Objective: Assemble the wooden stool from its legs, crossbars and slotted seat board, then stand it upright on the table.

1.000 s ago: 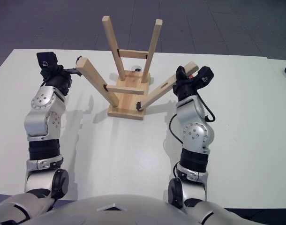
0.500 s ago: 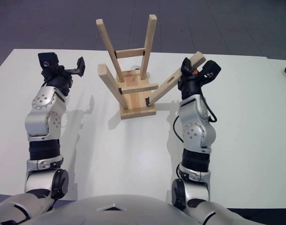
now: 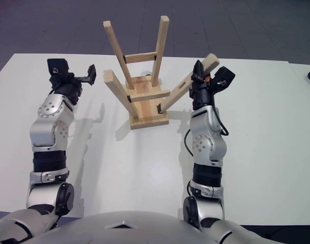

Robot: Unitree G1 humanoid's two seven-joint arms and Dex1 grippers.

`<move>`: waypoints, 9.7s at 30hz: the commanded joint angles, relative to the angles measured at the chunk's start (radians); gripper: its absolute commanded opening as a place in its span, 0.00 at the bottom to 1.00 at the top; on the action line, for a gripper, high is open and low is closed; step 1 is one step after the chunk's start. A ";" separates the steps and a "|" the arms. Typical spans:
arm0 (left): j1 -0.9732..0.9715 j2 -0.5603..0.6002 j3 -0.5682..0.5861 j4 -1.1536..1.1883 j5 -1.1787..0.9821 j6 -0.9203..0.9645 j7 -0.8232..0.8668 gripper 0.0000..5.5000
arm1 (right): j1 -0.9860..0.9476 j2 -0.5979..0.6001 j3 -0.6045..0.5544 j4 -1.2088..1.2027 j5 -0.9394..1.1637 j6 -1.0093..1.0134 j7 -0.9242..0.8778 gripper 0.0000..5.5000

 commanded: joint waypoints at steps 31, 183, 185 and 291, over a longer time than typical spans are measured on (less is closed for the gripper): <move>0.209 0.067 0.065 -0.612 -0.249 0.180 -0.171 0.98 | 0.155 -0.185 0.152 -0.025 -0.047 0.485 0.026 0.19; 0.161 0.057 -0.084 -0.548 -0.221 0.174 -0.165 0.98 | 0.097 -0.341 0.412 0.005 -0.024 0.672 0.016 0.21; 0.161 0.055 -0.083 -0.547 -0.219 0.172 -0.164 0.98 | 0.084 -0.332 0.416 0.018 -0.030 0.673 0.020 0.21; -0.243 0.046 0.188 -0.315 -0.035 0.034 -0.014 0.98 | -0.247 -0.173 0.079 -0.090 0.143 0.969 -0.038 0.19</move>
